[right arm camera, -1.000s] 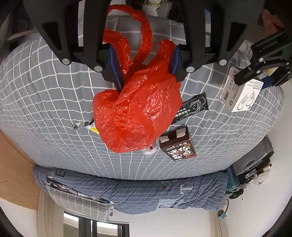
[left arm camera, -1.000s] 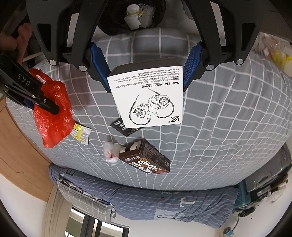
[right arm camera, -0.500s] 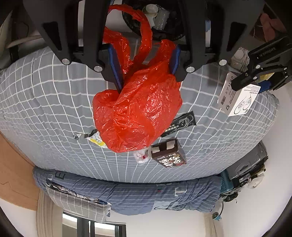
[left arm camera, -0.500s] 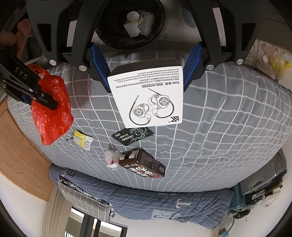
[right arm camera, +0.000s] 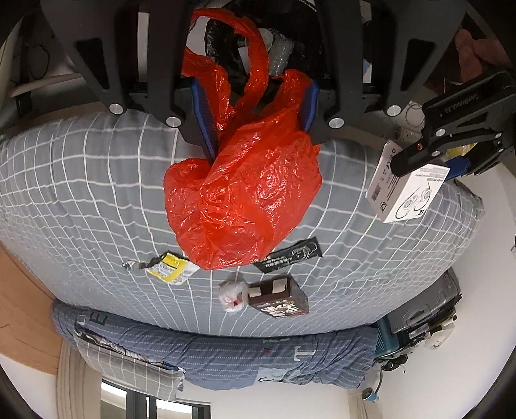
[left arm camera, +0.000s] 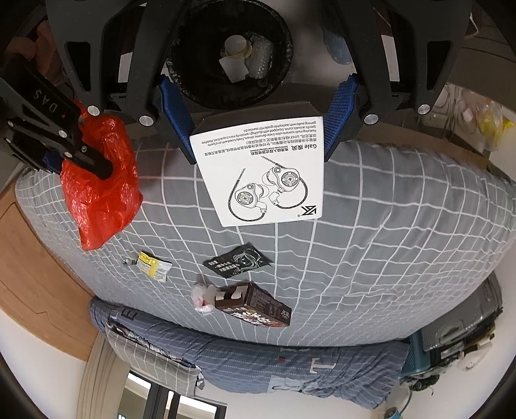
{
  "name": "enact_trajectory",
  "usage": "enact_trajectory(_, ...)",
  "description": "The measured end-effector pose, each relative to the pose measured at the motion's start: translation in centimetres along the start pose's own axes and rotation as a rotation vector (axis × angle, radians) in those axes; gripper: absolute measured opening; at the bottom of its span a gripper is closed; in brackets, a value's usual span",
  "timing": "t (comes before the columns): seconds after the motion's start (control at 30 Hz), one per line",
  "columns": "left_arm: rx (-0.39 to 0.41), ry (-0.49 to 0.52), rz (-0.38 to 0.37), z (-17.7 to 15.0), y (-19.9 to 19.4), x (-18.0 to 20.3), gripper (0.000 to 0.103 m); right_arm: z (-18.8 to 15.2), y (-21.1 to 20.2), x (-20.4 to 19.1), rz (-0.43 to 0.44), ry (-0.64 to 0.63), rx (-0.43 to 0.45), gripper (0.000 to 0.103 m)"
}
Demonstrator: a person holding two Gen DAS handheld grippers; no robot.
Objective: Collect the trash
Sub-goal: 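Lift the earphone box and red bag and carry both over the black bin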
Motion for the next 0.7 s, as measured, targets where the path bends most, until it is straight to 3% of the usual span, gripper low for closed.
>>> enact_trajectory(0.7, -0.075, 0.005, 0.014, -6.4, -1.8, -0.7, 0.072, -6.5, -2.1, -0.9, 0.003, 0.027, -0.078, 0.044)
Point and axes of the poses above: each gripper's, at about its wrist camera, not at the fingertips, and y roughly the way its jaws point, x to its right, z to its top, the point moved 8 cm from there along y, roughly the way its jaws point, and after that the axes turned 9 degrees about z, right-handed, at the moved point
